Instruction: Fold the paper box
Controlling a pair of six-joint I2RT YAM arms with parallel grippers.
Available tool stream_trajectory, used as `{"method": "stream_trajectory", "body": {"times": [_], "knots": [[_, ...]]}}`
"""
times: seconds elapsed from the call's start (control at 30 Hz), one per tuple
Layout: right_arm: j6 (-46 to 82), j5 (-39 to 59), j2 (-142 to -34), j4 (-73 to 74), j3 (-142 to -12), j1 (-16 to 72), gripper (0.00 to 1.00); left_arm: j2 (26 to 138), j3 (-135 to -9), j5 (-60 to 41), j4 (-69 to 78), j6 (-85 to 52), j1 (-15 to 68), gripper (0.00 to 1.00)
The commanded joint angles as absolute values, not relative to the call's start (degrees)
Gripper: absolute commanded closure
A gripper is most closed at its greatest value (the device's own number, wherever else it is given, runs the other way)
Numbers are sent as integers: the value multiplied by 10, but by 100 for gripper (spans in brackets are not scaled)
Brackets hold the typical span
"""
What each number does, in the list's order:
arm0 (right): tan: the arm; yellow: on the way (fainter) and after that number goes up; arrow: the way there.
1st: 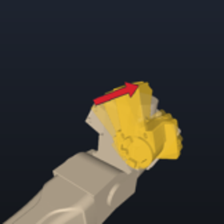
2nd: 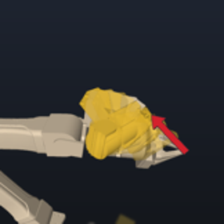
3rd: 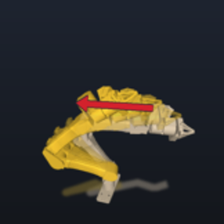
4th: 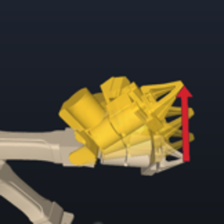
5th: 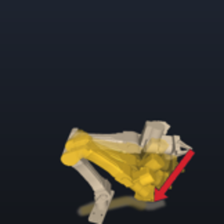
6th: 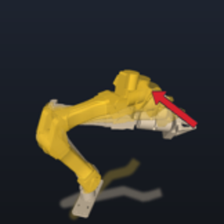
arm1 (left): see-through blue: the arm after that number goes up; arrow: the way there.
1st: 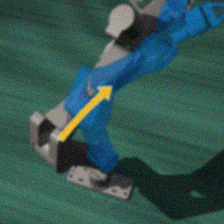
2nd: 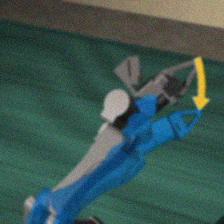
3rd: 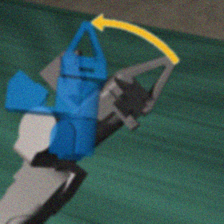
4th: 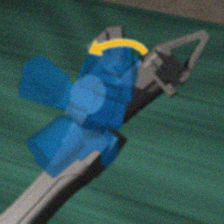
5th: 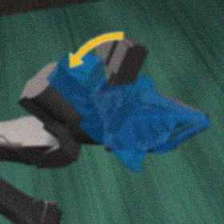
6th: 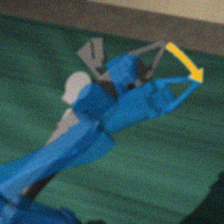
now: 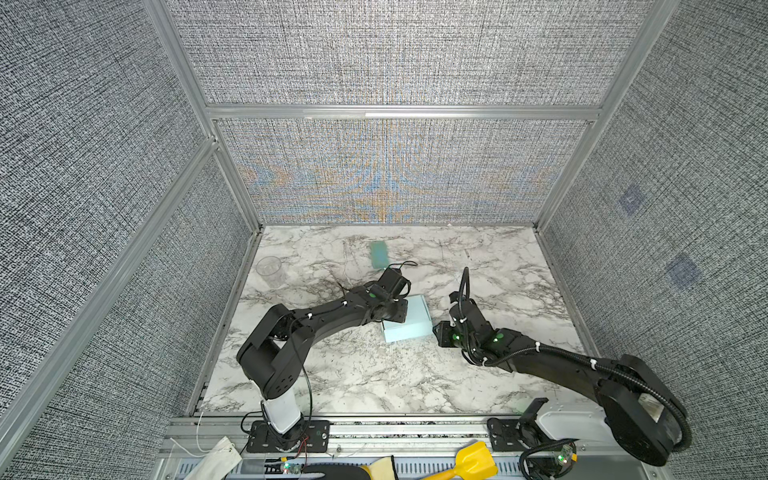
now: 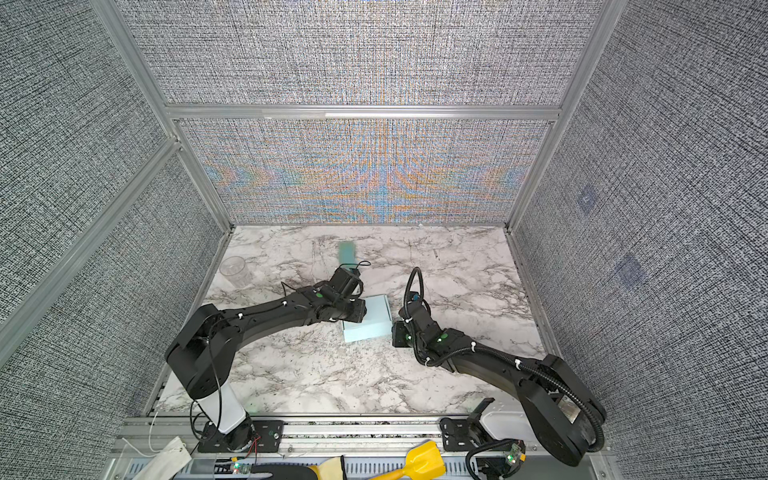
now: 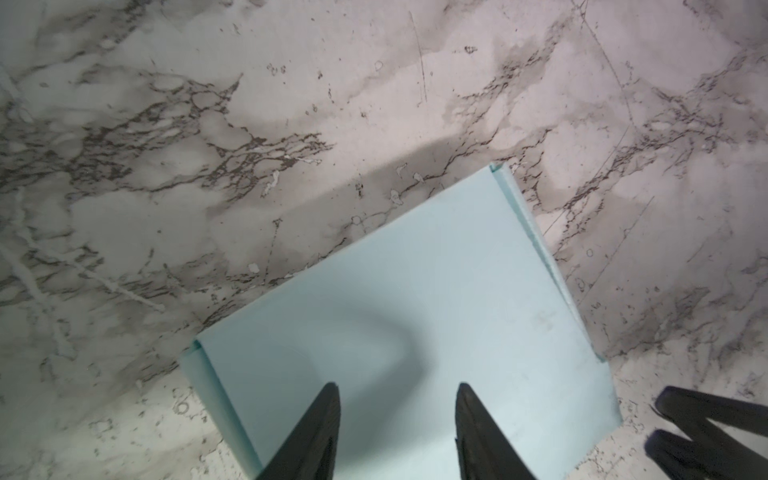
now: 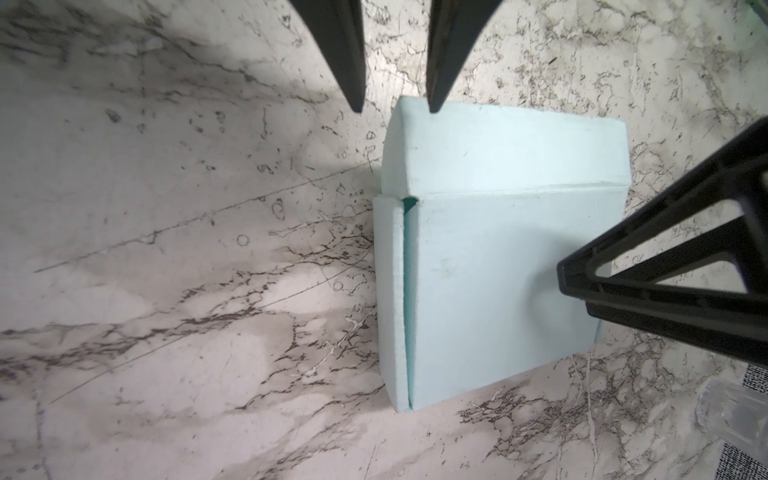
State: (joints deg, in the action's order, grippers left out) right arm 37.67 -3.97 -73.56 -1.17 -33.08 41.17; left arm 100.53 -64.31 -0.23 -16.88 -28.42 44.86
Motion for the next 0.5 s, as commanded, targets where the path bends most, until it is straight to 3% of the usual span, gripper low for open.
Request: {"method": "stream_trajectory", "body": {"times": [0.0,0.47], "knots": [[387,-39,-733,0,-330,410,72,1010,-639,-15,-155,-271,448,52],[385,-22,-768,14,-350,408,72,1017,-619,-17,-148,-273,448,52]]}}
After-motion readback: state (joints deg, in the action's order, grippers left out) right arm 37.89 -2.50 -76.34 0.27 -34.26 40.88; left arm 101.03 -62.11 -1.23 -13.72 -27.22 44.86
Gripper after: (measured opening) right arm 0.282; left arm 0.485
